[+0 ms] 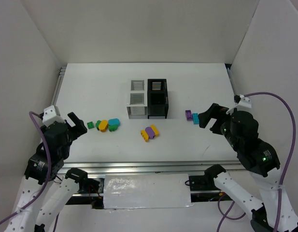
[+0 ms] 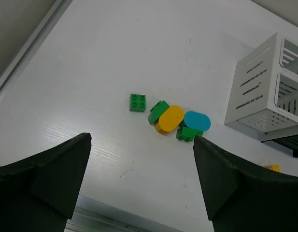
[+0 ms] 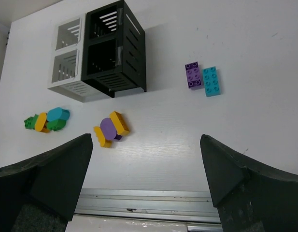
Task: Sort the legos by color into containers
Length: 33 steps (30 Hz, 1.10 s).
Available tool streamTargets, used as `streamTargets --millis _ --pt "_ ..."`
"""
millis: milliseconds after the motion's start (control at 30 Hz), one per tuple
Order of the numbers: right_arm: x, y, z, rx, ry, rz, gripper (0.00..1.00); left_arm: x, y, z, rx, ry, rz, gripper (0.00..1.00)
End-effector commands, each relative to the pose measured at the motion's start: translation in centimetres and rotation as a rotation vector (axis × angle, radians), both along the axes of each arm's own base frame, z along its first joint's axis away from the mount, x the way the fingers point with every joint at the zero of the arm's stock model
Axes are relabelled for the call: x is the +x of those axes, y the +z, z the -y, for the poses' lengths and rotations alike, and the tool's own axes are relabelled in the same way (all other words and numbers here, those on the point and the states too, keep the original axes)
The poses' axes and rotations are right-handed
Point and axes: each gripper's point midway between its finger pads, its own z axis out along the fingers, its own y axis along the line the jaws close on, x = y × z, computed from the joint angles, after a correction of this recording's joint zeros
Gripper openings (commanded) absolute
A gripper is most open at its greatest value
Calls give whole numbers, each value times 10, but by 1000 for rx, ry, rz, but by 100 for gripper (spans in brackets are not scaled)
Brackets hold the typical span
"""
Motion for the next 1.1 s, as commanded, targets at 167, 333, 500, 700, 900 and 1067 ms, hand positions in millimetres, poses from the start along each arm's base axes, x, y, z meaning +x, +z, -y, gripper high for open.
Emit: streamTargets --millis 167,333,500,700,900,1067 --pt "11 -6 -13 50 18 9 100 6 15 7 -17 -33 48 100" --pt "30 -32 -44 77 123 -30 100 7 17 10 -21 -56 61 99" --pt "73 -80 -25 -65 -47 -92 100 12 10 15 -13 -75 27 99" --pt "126 -123 19 -141 -160 -182 100 12 8 13 -8 -61 19 99" --pt "149 -189 32 -120 -107 -455 99 14 6 17 -6 -78 11 99" --pt "156 -227 42 -196 -119 -605 92 16 4 20 -4 -95 3 99"
